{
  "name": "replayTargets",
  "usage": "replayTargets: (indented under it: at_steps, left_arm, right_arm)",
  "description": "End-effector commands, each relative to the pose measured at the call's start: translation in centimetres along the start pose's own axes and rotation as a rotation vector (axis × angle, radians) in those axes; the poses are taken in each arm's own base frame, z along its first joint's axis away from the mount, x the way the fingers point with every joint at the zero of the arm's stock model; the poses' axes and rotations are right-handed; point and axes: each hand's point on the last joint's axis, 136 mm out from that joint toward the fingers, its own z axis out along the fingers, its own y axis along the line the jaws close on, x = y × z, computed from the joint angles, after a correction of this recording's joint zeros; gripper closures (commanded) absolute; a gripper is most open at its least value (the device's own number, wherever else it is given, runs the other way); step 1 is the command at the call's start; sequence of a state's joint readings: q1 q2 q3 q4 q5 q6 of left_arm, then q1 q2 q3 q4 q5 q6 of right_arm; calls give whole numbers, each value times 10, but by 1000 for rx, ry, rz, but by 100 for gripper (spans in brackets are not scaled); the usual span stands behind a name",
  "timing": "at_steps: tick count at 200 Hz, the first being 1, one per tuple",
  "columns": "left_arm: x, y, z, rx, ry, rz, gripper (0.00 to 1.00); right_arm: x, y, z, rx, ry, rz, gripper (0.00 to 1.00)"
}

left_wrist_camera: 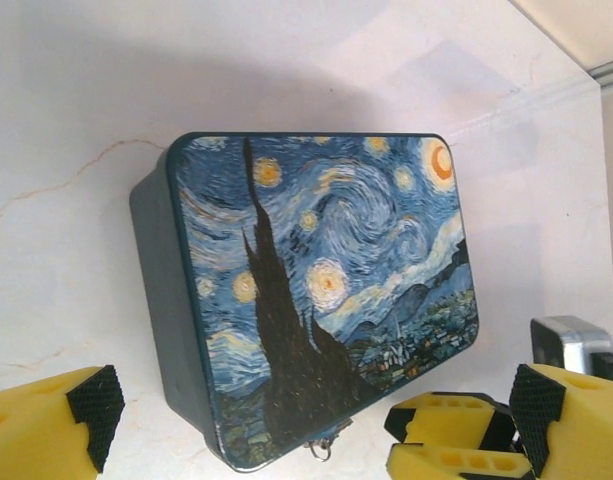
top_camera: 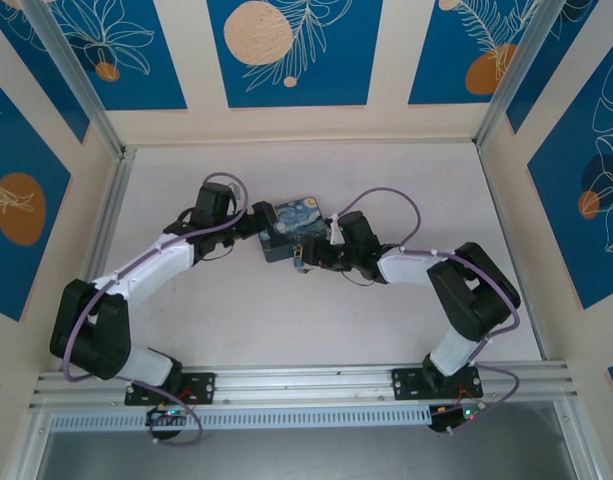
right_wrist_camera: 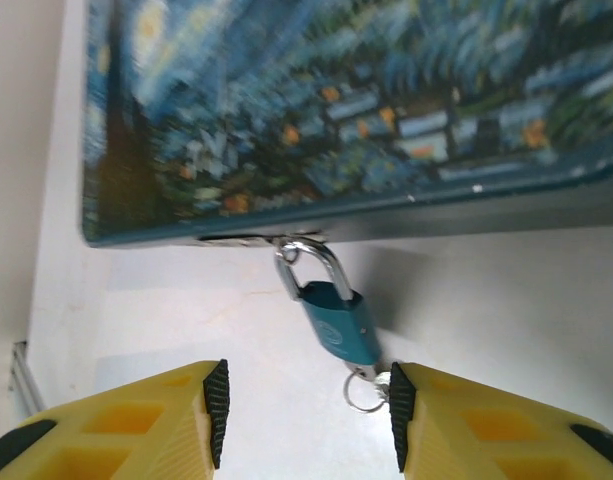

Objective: Unlock the padlock with the key

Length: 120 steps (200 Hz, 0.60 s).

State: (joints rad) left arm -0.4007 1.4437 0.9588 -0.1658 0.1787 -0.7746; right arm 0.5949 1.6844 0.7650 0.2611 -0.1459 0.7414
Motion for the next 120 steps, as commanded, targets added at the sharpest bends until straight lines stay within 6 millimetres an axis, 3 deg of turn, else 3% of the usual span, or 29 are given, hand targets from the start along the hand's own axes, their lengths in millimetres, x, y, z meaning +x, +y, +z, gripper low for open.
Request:
replayTargets:
  at_steps: [1, 120]
  left_arm:
    - [-3, 8, 2, -32, 15, 5, 0]
    - [3, 13, 15, -31, 42, -26, 0]
  right_arm:
    - [0, -5, 11, 45, 8, -71, 51]
    - [8, 1, 38, 13, 44, -151, 53]
